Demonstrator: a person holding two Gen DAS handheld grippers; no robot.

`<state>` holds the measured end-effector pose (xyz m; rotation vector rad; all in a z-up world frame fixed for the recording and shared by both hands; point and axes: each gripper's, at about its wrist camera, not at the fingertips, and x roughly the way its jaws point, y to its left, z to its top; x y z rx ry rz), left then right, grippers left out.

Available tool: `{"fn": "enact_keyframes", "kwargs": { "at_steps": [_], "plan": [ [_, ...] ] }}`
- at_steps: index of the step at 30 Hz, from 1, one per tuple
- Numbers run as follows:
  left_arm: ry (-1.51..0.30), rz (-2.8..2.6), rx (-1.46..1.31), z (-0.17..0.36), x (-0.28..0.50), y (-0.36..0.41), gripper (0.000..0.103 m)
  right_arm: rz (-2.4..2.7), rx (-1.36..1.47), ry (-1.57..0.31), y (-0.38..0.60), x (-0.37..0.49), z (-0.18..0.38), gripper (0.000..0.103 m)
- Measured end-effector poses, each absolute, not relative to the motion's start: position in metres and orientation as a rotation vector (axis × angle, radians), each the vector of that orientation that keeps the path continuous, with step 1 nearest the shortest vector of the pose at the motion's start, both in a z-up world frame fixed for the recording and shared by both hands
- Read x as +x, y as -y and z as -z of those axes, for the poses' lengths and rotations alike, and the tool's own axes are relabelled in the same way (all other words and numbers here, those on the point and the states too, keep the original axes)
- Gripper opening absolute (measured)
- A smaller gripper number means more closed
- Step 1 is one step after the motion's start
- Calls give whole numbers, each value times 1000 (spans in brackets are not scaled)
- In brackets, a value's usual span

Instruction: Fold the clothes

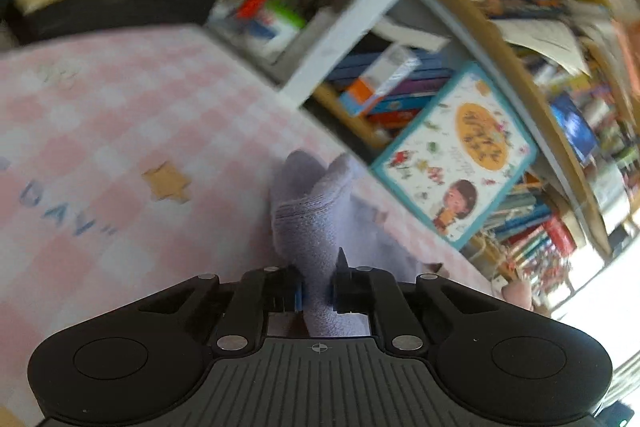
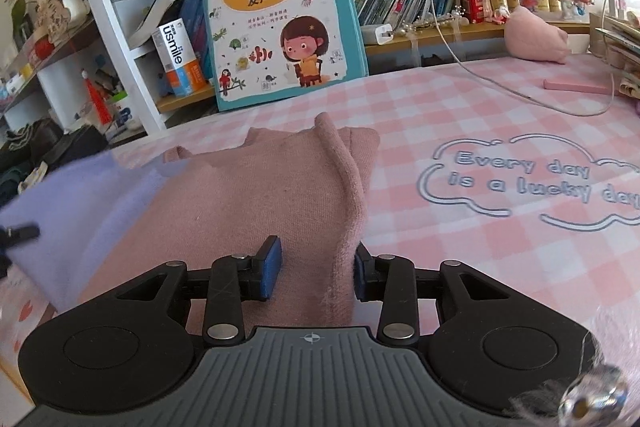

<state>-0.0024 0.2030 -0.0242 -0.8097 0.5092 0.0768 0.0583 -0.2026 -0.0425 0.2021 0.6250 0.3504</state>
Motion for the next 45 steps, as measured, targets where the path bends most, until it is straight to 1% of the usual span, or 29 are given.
{"fn": "enact_keyframes", "kwargs": {
  "at_steps": [2,5,7,12,15,18,22,26,27,28,29,30,33,41,45],
  "plan": [
    [-532,-77,-868,34,-1,-211,13,-337,192,-621,197,60,42,34],
    [-546,-76,-919,44,4,-215,23,-342,191,-623,197,62,42,34],
    [-546,-77,-945,50,8,-215,28,-347,187,-625,198,63,42,34],
    [-518,-82,-954,52,9,-213,28,-368,178,-625,201,62,43,34],
    [-516,-83,-951,52,9,-212,28,-369,167,-625,204,59,41,39],
    [-513,-83,-946,52,9,-212,28,-390,128,-616,208,46,38,41],
    [-515,-79,-934,51,9,-212,28,-409,92,-609,213,32,36,41],
    [-529,-58,-902,50,11,-213,27,-405,97,-614,218,24,40,40],
    [-531,-53,-894,50,11,-213,25,-405,101,-617,219,23,41,37],
    [-534,-51,-882,49,12,-213,23,-408,123,-628,220,25,43,36],
    [-537,-53,-869,48,12,-212,20,-412,137,-627,221,25,43,30],
    [-540,-55,-856,48,12,-211,18,-415,143,-629,220,26,43,28],
    [-519,-44,-790,38,10,-203,11,-422,157,-633,220,27,44,28],
    [-352,72,-384,-38,7,-133,10,-427,177,-635,222,27,45,28],
    [-311,159,-221,-63,11,-87,11,-430,189,-636,224,28,45,28]
  ]
}}
